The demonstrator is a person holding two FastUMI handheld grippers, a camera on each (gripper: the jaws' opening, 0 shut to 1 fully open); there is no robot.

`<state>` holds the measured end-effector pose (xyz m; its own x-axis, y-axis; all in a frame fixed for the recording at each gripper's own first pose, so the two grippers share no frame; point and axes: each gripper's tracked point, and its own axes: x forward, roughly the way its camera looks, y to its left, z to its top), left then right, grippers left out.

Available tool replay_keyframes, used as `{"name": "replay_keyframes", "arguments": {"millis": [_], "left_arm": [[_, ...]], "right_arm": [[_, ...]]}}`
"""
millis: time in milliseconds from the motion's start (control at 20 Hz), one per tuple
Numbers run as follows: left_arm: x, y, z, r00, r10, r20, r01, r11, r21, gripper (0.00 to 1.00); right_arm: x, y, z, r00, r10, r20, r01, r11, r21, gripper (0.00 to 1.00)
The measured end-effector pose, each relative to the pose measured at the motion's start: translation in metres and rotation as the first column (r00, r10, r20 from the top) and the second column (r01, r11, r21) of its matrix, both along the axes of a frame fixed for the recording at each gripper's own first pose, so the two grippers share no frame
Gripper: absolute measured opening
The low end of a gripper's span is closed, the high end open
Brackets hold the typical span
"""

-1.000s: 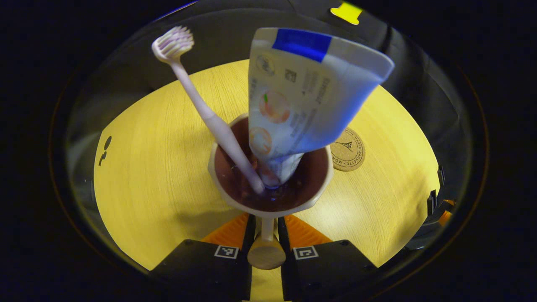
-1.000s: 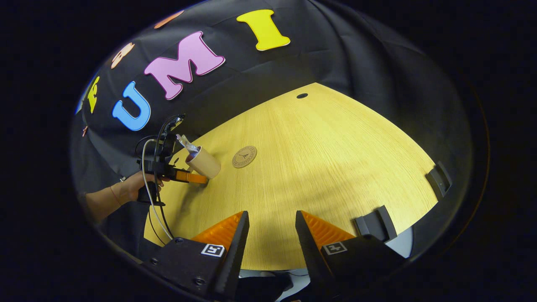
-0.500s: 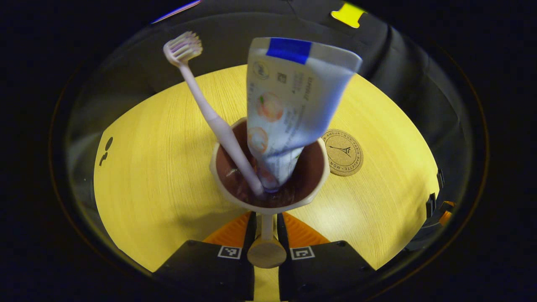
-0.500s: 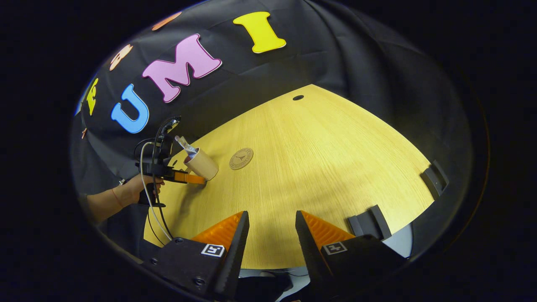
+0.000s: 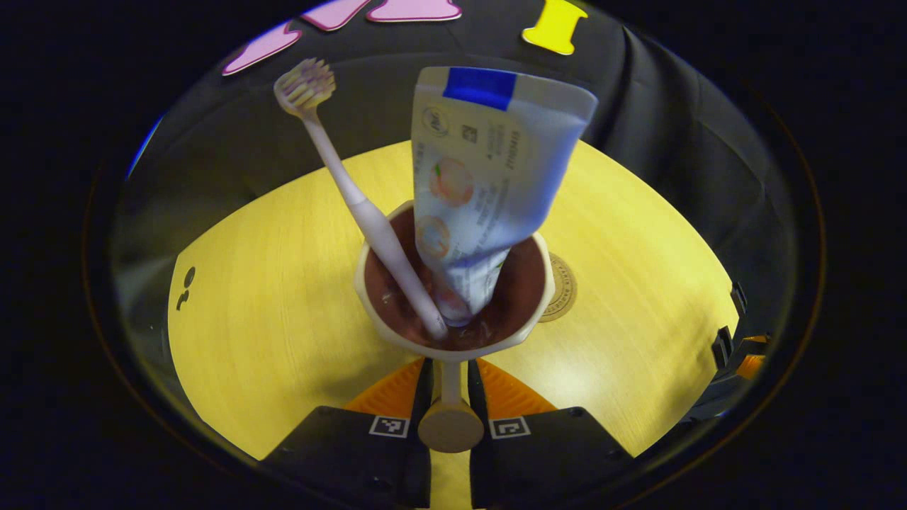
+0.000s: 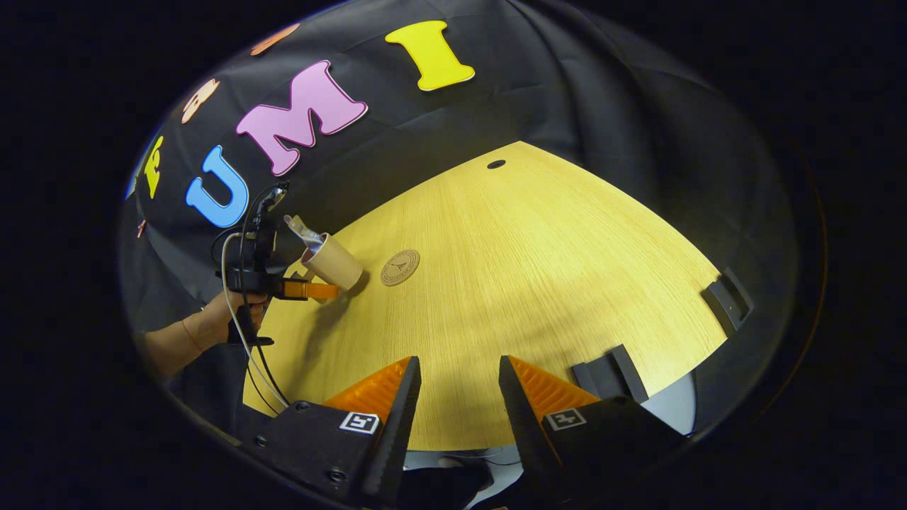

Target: Put the toothbrush and toothpaste on the desktop into the cup, then pick up the cup and place it on the coaster on the desktop.

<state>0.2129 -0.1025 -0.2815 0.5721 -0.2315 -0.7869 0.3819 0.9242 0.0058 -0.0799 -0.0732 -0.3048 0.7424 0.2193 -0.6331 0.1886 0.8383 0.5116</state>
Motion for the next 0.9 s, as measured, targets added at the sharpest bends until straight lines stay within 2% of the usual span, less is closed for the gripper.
{"name": "replay_keyframes", "arguments": {"millis": [400,650,900], "left_arm": [[0.013,-0.072,-0.007,0.998,-0.062,-0.008,0.062,0.998,-0.014,0.26],[0.023,-0.088,-0.019,0.997,-0.070,-0.025,0.070,0.998,0.001,0.26],[0.023,-0.093,-0.028,0.998,-0.053,-0.033,0.053,0.999,0.010,0.27]], "right_arm": [[-0.014,-0.027,-0.002,0.999,-0.033,-0.008,0.033,0.999,-0.001,0.69],[-0.020,-0.050,-0.008,0.997,-0.073,-0.020,0.073,0.997,-0.008,0.69],[-0.022,-0.054,-0.011,0.996,-0.079,-0.030,0.078,0.997,-0.008,0.69]]}}
